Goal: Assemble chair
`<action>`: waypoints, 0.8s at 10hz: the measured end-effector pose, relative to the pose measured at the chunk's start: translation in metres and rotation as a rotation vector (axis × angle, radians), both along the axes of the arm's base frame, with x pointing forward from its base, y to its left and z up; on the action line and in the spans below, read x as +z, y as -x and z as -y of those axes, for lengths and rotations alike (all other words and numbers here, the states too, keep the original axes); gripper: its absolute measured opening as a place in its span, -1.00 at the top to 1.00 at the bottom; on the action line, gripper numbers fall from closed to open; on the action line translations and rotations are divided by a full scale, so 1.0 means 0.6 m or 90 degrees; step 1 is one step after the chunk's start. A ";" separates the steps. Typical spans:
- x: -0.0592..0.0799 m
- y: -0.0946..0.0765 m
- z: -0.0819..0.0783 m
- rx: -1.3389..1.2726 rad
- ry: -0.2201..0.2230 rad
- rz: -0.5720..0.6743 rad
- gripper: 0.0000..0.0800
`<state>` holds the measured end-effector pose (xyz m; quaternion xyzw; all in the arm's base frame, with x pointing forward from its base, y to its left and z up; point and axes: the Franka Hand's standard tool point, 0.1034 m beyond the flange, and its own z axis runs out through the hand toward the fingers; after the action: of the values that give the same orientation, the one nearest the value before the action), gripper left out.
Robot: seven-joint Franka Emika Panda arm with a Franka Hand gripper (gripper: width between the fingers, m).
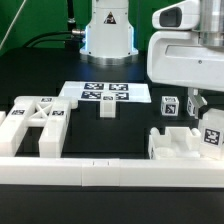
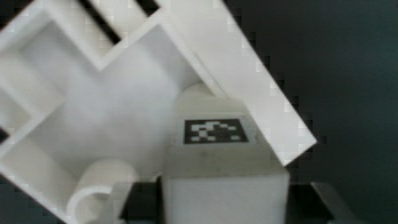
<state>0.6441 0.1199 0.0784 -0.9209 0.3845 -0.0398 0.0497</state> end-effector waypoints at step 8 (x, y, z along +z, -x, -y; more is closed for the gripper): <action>0.004 -0.002 -0.005 -0.031 -0.014 -0.009 -0.53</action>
Offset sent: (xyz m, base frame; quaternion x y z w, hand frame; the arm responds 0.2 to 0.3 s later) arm 0.0000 0.0000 0.0000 0.0000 0.0000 0.1296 0.9916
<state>0.6453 0.1228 0.0806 -0.9110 0.4074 -0.0300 0.0560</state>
